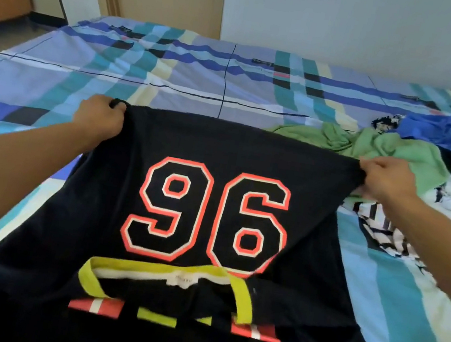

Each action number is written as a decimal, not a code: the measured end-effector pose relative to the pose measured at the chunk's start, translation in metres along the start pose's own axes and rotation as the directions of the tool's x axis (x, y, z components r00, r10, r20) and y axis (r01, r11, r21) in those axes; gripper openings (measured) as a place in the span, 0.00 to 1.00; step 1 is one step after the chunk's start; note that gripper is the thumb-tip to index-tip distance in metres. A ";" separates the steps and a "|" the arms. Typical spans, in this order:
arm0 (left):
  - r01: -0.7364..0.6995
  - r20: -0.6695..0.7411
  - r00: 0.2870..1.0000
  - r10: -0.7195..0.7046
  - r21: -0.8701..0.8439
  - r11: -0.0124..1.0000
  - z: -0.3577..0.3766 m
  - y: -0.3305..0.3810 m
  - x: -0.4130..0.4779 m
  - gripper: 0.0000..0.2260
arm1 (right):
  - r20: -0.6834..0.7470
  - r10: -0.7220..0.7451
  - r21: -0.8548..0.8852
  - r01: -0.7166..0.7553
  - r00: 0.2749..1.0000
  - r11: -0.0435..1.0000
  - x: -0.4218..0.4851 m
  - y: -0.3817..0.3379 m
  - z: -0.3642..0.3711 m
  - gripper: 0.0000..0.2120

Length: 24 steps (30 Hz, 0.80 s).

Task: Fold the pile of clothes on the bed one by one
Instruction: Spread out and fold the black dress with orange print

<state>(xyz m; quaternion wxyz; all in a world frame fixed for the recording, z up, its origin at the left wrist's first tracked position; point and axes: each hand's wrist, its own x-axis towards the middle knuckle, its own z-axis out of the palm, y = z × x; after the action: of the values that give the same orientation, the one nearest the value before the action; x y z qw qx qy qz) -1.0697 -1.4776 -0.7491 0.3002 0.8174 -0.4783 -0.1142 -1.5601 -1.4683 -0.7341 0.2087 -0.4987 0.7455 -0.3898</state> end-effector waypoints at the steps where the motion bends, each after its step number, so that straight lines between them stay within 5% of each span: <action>1: 0.037 0.030 0.999 -0.038 0.042 0.998 0.002 -0.003 0.004 0.20 | 0.052 0.027 -0.009 -0.026 0.998 1.000 -0.003 0.002 0.001 0.14; 4: 0.053 0.041 0.997 -0.067 0.270 0.961 0.007 -0.009 -0.005 0.27 | 0.327 0.140 -0.016 -0.142 0.935 0.990 -0.031 0.001 0.007 0.14; 6: -0.194 0.000 0.979 0.205 0.329 0.924 0.003 0.002 -0.041 0.24 | 0.353 0.044 -0.099 -0.009 0.935 0.995 -0.060 0.005 0.007 0.14; 8: -0.530 0.140 0.845 0.517 0.085 0.844 -0.007 0.019 -0.093 0.22 | 0.193 -0.197 -0.212 0.237 0.961 0.948 -0.098 0.011 0.001 0.16; 10: -0.640 0.421 0.642 0.641 -0.167 0.750 -0.020 0.029 -0.153 0.22 | 0.209 -0.369 -0.093 0.394 0.906 0.915 -0.137 0.005 -0.012 0.20; 12: -0.665 0.673 0.451 0.586 -0.185 0.724 -0.030 0.031 -0.198 0.25 | 0.526 -0.445 0.094 0.470 0.725 0.877 -0.172 -0.010 -0.030 0.20; 14: -0.740 0.808 0.329 0.489 -0.102 0.665 -0.034 0.027 -0.227 0.30 | 0.783 -0.405 0.062 0.589 0.472 0.806 -0.201 -0.016 -0.040 0.25; 15: -0.783 0.833 0.303 0.462 -0.058 0.619 -0.033 0.024 -0.234 0.30 | 0.828 -0.379 0.016 0.659 0.413 0.752 -0.211 -0.013 -0.041 0.27; 18: -0.768 0.839 0.319 0.441 -0.044 0.639 -0.036 0.018 -0.243 0.24 | 0.791 -0.436 -0.059 0.762 0.429 0.644 -0.226 -0.002 -0.038 0.21; 21: -0.744 0.840 0.273 0.468 -0.125 0.657 -0.049 0.013 -0.248 0.17 | 0.779 -0.487 0.072 0.715 0.395 0.696 -0.229 -0.004 -0.046 0.14; 24: -0.770 0.896 0.190 0.401 -0.118 0.627 -0.063 0.006 -0.259 0.12 | 0.902 -0.330 0.091 0.626 0.277 0.775 -0.231 -0.006 -0.059 0.12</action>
<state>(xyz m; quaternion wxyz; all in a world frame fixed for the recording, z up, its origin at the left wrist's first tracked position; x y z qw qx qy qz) -1.1778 -1.2349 -0.7219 -0.1208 0.4232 -0.8495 -0.2911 -1.5022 -1.2382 -0.7117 0.3612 -0.8506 0.3822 -0.0049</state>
